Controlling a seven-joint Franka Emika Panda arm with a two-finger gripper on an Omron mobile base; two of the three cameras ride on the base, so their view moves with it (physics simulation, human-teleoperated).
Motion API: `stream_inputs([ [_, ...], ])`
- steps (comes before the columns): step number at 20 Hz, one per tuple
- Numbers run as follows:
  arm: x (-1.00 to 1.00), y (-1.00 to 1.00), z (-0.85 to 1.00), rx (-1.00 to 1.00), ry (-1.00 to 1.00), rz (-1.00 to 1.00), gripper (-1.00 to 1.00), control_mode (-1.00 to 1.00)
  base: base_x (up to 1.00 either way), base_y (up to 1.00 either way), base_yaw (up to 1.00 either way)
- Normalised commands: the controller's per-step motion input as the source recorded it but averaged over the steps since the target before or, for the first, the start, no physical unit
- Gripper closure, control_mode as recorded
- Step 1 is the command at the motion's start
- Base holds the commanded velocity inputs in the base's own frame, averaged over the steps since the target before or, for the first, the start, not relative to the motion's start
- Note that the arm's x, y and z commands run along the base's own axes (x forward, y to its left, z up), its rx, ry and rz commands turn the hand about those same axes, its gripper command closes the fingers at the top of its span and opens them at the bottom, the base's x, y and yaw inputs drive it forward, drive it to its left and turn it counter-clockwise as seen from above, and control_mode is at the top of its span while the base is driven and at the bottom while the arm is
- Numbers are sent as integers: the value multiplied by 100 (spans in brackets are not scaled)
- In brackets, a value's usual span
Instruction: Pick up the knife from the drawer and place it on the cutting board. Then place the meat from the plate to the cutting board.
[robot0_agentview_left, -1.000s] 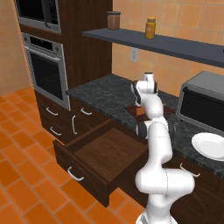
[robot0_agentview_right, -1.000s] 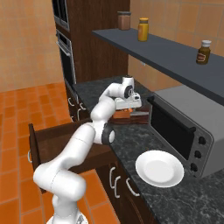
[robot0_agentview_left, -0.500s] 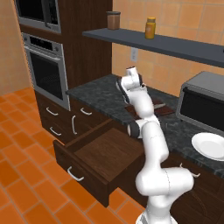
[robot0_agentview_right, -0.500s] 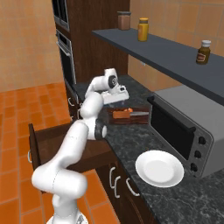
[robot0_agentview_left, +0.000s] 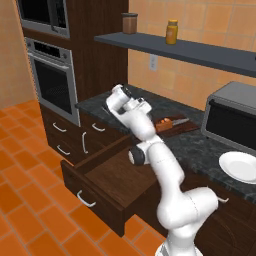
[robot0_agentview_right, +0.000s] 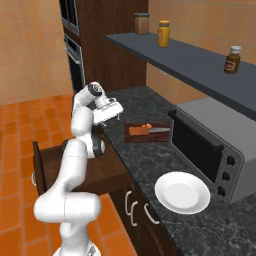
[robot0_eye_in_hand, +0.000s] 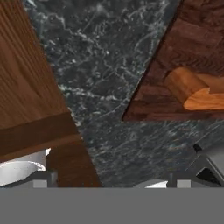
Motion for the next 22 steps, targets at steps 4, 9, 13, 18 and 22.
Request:
stream_inputs([
  [4, -88, 75, 8, -41, 59, 0, -100, -100, 0, 0, 0],
  [9, -96, 27, 10, -31, 64, -4, -100, -100, 0, 0, 0],
  [13, -100, -24, 42, -6, 36, -10, -100, -100, 0, 0, 0],
  [18, -100, 6, 85, 4, -17, -1, -100, -100, 0, 0, 0],
  [22, -100, -3, 28, 9, -48, 1, -100, -100, 0, 0, 0],
])
